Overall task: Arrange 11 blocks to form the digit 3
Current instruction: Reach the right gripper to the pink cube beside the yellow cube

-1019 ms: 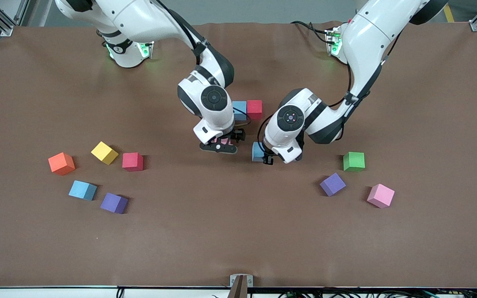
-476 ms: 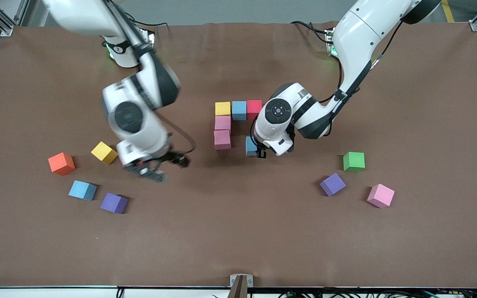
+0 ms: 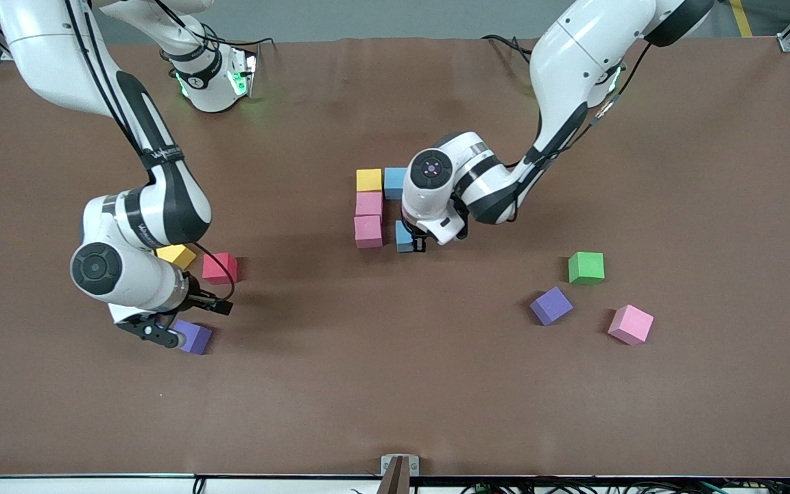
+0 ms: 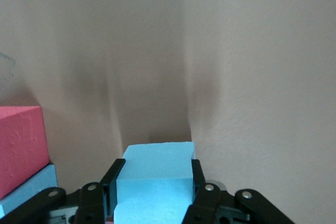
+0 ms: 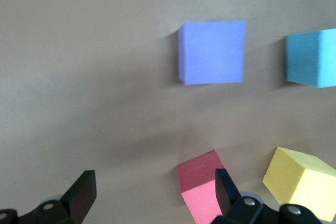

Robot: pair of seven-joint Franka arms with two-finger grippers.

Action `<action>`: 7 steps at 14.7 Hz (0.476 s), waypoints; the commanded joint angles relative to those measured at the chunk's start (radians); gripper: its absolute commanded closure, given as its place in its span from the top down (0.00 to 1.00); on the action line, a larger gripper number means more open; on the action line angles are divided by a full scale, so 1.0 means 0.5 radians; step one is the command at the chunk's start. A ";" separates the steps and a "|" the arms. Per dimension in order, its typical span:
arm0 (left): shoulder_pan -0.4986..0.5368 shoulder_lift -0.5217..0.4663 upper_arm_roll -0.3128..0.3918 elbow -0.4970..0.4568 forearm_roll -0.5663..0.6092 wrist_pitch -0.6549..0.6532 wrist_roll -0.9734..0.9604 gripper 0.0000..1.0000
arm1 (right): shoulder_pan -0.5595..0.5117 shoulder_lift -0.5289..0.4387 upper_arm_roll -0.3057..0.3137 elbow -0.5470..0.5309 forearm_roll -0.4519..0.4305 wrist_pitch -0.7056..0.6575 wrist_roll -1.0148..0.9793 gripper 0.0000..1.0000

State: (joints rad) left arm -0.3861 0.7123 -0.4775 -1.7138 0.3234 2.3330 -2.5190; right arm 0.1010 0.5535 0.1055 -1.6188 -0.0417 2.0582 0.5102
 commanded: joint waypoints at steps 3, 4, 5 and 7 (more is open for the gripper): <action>-0.065 0.014 0.016 0.013 0.062 0.031 -0.082 0.29 | -0.060 -0.073 0.025 -0.244 0.001 0.025 -0.639 1.00; -0.065 0.014 0.016 0.013 0.062 0.064 -0.085 0.29 | -0.103 -0.094 0.028 -0.281 0.001 0.025 -0.749 1.00; -0.068 0.023 0.016 0.013 0.062 0.089 -0.085 0.29 | -0.131 -0.113 0.028 -0.318 0.004 0.032 -0.848 1.00; -0.074 0.036 0.016 0.019 0.065 0.095 -0.085 0.29 | -0.134 -0.153 0.028 -0.394 0.001 0.059 -0.897 1.00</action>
State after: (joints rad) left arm -0.4123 0.7216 -0.4765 -1.7132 0.3327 2.3665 -2.5406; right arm 0.0548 0.5471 0.1054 -1.7272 -0.0417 2.0623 0.1096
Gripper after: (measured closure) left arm 0.458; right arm 0.000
